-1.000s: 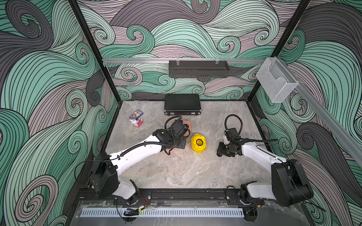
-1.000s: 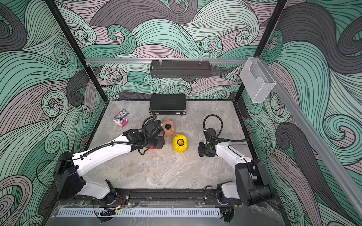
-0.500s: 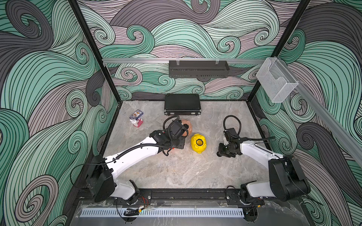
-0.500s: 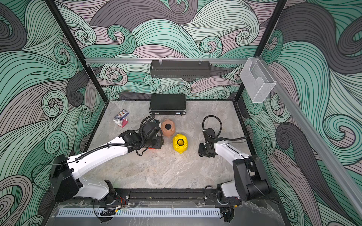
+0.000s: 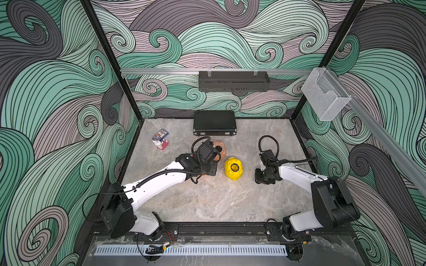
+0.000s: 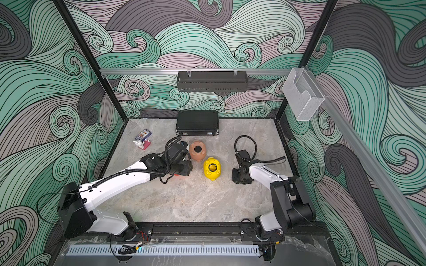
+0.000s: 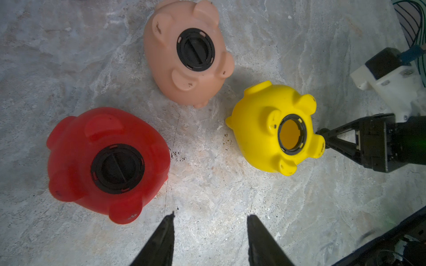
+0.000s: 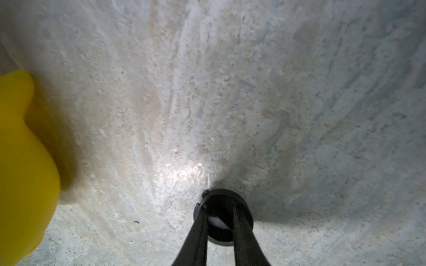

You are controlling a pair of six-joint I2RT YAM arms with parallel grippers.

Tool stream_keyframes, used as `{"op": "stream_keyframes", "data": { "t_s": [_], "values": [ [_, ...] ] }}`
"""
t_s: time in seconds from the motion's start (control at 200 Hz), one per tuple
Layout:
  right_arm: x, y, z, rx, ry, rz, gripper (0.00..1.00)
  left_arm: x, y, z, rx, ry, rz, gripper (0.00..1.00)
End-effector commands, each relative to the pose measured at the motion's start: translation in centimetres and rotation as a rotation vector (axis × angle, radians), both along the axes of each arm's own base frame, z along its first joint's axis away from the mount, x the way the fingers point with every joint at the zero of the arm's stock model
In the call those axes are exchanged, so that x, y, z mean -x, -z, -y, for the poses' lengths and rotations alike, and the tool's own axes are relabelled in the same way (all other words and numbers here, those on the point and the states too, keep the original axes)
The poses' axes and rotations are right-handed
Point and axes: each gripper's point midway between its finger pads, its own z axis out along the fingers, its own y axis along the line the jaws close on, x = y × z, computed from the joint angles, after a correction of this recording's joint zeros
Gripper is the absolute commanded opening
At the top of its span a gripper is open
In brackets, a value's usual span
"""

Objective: Close piggy banks
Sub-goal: Pick up the knob at the center of the board.

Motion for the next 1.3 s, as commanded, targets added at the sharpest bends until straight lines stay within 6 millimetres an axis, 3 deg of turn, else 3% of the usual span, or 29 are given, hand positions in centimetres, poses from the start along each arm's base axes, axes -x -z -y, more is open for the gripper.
{"op": "stream_keyframes", "data": {
  "t_s": [0.0, 0.39, 0.475, 0.66, 0.781, 1.296],
  "values": [
    [0.8, 0.5, 0.7, 0.053, -0.009, -0.045, 0.22, -0.1, -0.9, -0.3, 0.019, -0.004, 0.019, 0.51],
    [0.4, 0.3, 0.6, 0.076, -0.006, -0.051, 0.05, 0.2, -0.9, -0.6, 0.024, -0.008, 0.020, 0.52],
    [0.3, 0.0, 0.4, 0.077, -0.015, -0.042, 0.05, 0.1, -1.0, -0.6, 0.029, -0.010, 0.025, 0.51],
    [0.0, -0.3, 0.7, 0.112, -0.026, -0.035, 0.18, 0.1, -0.9, -0.5, 0.028, -0.004, 0.024, 0.51],
    [-0.1, -0.1, 0.8, 0.127, -0.032, -0.040, 0.18, 0.1, -1.0, -0.5, 0.029, -0.004, 0.025, 0.51],
    [0.2, 0.8, 0.3, 0.122, -0.048, -0.078, 0.00, 0.2, -1.4, -0.7, 0.032, 0.002, 0.036, 0.52]
  ]
}}
